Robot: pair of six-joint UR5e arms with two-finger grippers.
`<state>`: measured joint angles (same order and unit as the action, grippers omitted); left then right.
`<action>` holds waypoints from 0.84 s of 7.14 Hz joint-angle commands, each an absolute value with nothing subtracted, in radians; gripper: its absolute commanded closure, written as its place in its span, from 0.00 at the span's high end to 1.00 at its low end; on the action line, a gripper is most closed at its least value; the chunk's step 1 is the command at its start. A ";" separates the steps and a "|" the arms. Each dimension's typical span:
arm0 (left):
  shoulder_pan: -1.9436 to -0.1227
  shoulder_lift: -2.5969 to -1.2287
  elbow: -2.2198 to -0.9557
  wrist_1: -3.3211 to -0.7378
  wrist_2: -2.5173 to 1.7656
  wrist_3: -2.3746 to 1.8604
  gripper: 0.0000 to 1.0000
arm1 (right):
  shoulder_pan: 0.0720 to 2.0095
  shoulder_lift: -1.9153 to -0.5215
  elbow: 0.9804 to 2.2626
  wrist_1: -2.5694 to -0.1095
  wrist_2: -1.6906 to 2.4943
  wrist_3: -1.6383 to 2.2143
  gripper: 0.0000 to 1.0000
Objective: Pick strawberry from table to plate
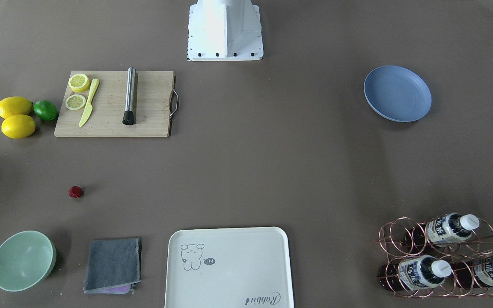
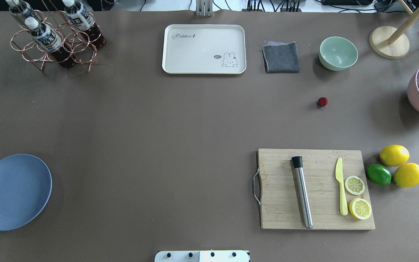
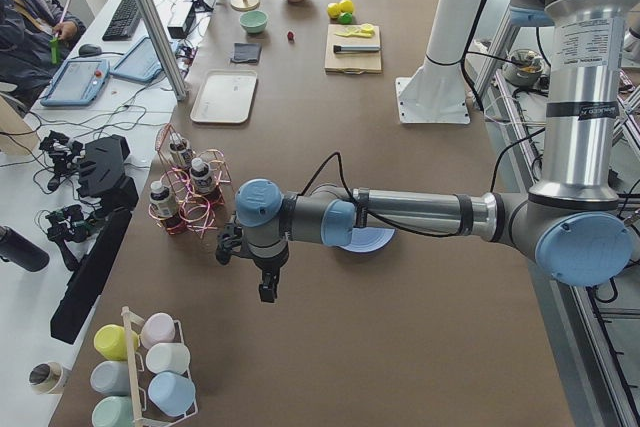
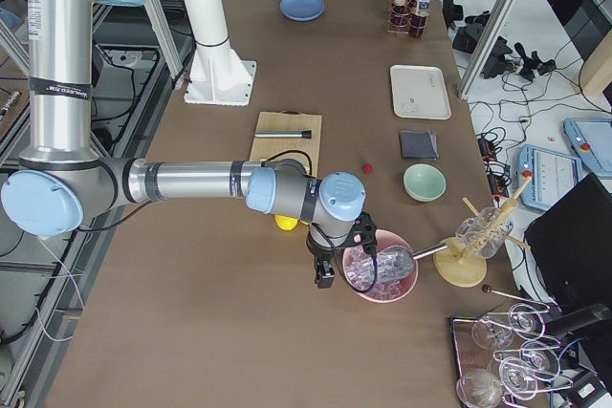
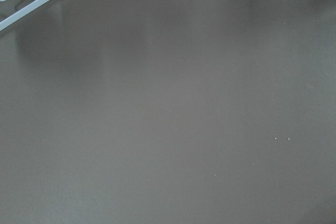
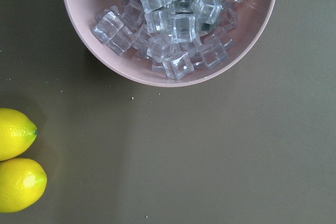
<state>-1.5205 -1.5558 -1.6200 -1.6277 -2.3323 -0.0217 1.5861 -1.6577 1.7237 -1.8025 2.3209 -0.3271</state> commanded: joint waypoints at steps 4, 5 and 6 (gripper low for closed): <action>-1.505 -1.546 -1.638 -1.646 -2.338 -0.029 0.98 | 1.586 -1.660 1.724 -1.802 2.321 -0.327 1.00; -1.499 -1.546 -1.638 -1.646 -2.338 -0.029 0.98 | 1.586 -1.660 1.723 -1.801 2.321 -0.327 1.00; -1.479 -1.546 -1.638 -1.646 -2.330 -0.029 0.98 | 1.586 -1.660 1.724 -1.801 2.321 -0.327 1.00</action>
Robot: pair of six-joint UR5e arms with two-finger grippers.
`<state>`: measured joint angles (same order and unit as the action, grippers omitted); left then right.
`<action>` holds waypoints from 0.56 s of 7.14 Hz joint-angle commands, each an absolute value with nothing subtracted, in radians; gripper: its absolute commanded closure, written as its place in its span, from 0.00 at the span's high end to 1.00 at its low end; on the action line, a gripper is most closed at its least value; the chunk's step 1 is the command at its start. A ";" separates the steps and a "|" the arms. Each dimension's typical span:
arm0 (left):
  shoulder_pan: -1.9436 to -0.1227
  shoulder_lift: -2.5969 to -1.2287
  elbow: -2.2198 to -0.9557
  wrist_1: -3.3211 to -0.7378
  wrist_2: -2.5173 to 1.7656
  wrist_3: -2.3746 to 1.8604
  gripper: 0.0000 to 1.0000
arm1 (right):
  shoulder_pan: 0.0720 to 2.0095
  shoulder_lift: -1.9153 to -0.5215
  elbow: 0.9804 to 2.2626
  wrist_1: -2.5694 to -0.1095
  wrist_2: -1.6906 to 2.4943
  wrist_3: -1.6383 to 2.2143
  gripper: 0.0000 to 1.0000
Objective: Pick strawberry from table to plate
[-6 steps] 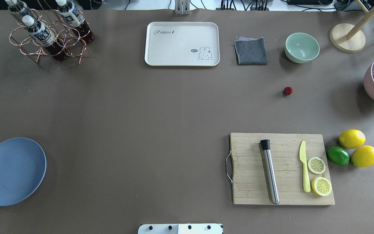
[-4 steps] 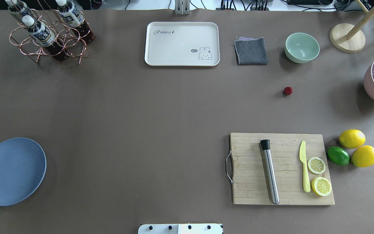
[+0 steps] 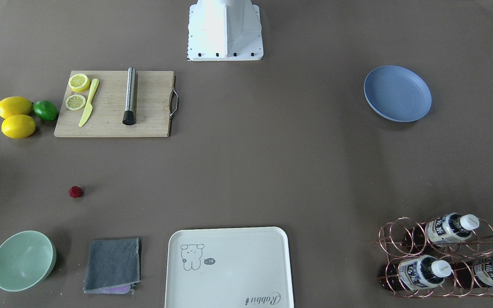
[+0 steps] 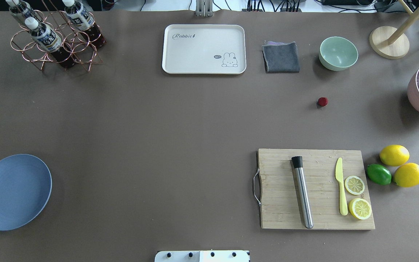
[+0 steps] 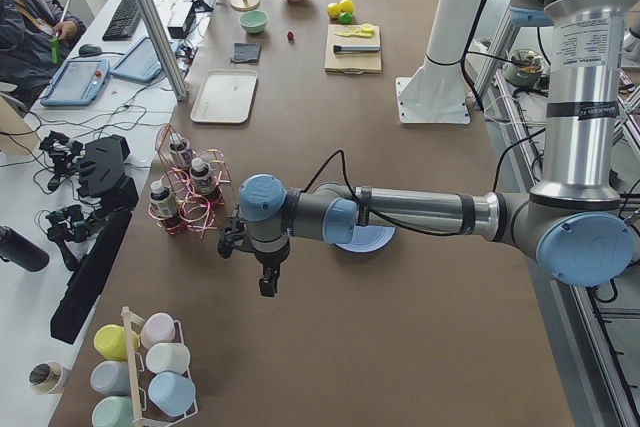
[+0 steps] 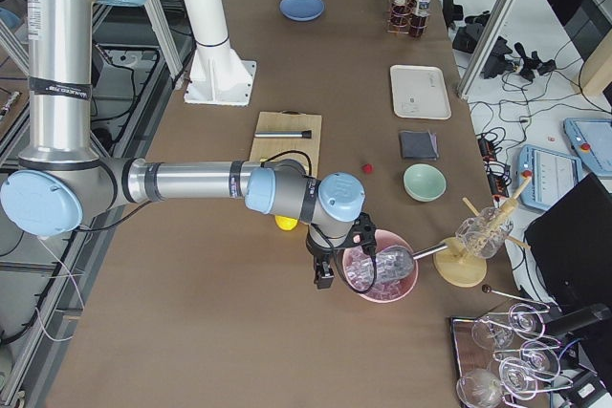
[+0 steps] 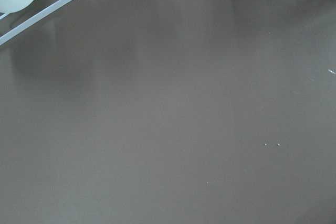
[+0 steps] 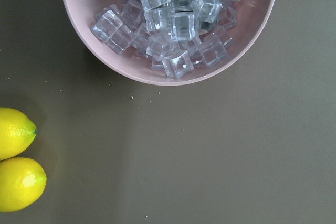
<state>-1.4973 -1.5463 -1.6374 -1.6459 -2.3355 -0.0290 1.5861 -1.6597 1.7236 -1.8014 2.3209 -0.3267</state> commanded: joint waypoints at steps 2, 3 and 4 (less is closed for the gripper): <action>-1.477 -1.545 -1.638 -1.647 -2.332 -0.031 0.98 | 1.586 -1.660 1.724 -1.802 2.321 -0.327 1.00; -1.477 -1.545 -1.638 -1.647 -2.335 -0.029 0.98 | 1.586 -1.658 1.724 -1.801 2.319 -0.328 1.00; -1.477 -1.545 -1.640 -1.647 -2.338 -0.031 0.98 | 1.585 -1.658 1.724 -1.799 2.318 -0.328 1.00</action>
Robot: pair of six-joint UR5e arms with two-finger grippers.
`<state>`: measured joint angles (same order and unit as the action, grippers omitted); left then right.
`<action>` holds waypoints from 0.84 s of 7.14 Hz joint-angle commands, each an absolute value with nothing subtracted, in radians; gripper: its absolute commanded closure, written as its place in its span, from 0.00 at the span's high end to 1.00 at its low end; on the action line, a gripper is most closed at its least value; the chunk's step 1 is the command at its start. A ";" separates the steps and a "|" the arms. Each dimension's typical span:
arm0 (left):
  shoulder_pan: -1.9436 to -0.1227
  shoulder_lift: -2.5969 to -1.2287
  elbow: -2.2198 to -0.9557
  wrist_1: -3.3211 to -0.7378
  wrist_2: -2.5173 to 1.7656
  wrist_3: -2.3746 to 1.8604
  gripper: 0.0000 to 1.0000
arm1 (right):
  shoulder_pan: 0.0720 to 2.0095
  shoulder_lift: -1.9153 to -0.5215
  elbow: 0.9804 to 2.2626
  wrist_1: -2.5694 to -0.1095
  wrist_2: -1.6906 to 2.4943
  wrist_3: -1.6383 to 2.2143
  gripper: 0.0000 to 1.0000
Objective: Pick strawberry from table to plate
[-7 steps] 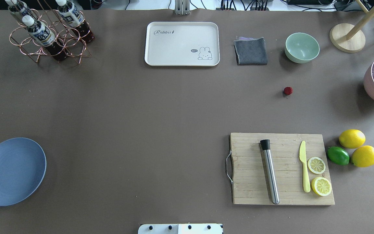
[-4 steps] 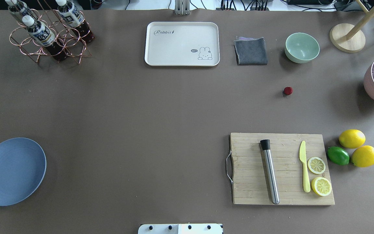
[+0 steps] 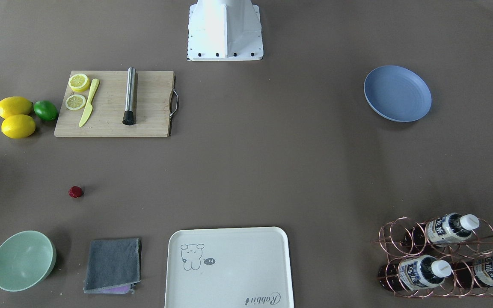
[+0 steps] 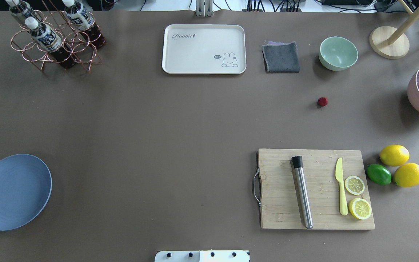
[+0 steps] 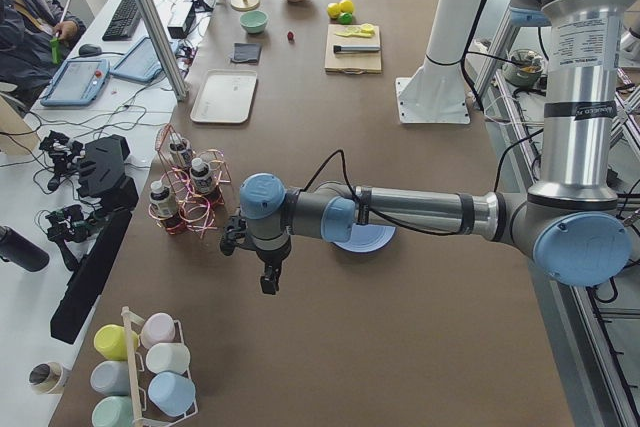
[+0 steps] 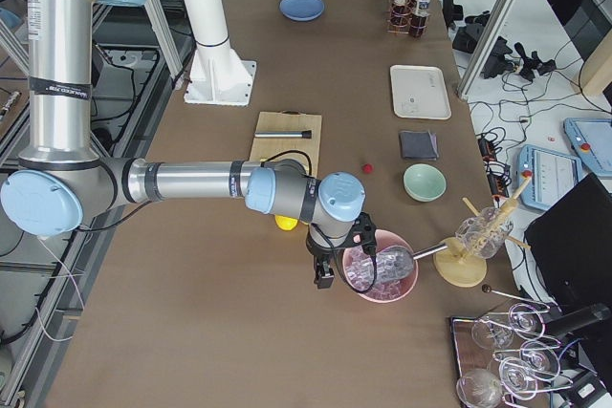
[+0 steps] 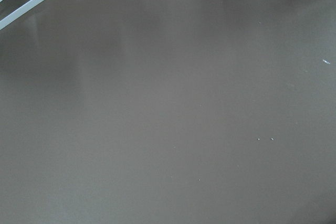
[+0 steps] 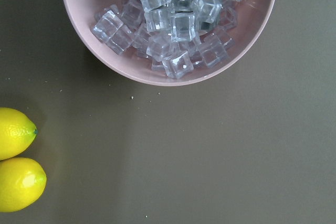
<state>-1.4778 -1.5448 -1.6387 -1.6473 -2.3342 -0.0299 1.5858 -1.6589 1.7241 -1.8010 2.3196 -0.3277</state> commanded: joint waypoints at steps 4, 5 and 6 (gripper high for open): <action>-1.467 -1.548 -1.652 -1.679 -2.339 -0.087 0.98 | 1.551 -1.648 1.732 -1.717 2.328 -0.314 1.00; -1.438 -1.548 -1.652 -1.756 -2.339 -0.160 0.98 | 1.533 -1.646 1.733 -1.713 2.389 -0.302 1.00; -1.390 -1.546 -1.651 -1.807 -2.351 -0.255 0.98 | 1.511 -1.641 1.739 -1.712 2.407 -0.254 1.00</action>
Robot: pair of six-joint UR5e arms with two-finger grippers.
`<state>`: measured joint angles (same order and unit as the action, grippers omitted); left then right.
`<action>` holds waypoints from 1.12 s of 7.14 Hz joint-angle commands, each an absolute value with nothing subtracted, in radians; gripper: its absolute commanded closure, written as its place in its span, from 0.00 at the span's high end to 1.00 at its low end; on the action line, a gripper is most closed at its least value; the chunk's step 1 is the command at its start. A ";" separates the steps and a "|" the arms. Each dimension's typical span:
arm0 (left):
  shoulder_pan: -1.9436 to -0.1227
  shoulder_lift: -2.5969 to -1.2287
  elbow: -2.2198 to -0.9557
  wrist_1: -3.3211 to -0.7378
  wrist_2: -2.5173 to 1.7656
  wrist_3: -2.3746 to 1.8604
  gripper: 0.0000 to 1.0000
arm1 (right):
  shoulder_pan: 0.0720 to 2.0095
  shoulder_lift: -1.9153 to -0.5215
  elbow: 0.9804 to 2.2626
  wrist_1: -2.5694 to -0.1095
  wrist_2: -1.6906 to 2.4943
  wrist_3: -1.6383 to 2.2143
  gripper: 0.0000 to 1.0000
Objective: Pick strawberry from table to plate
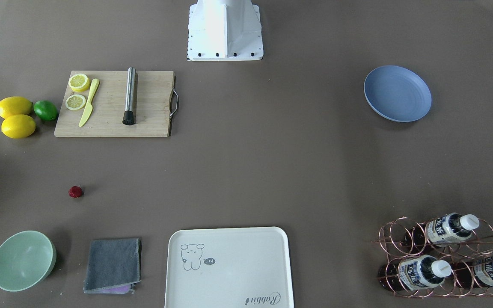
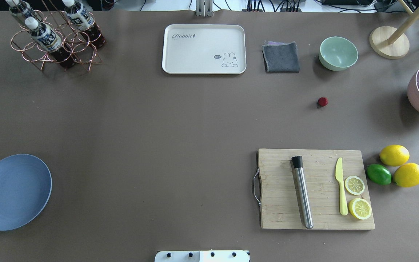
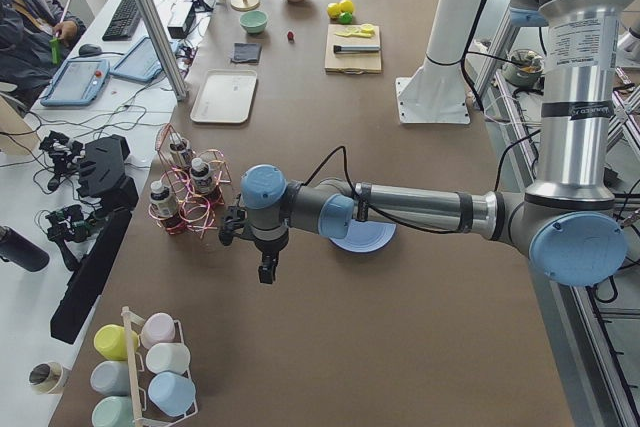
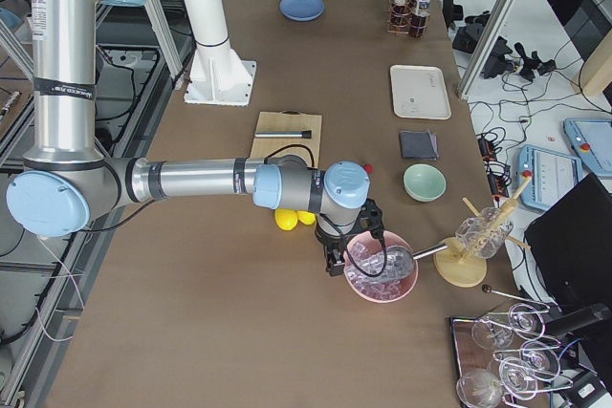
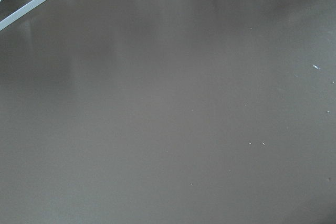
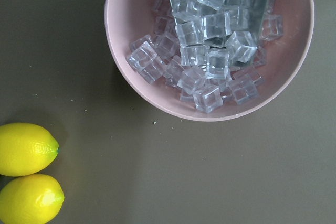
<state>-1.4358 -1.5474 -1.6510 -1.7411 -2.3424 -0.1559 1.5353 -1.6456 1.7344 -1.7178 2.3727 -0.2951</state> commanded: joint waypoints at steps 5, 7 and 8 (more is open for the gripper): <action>-1.145 -1.546 -1.620 -2.100 -2.359 -0.535 0.95 | 1.263 -1.522 1.753 -1.505 2.405 0.197 1.00; -1.059 -1.440 -1.603 -2.298 -2.358 -0.540 0.94 | 1.220 -1.473 1.743 -1.499 2.407 0.241 1.00; -1.052 -1.418 -1.554 -2.391 -2.358 -0.537 0.93 | 1.204 -1.456 1.743 -1.499 2.402 0.258 1.00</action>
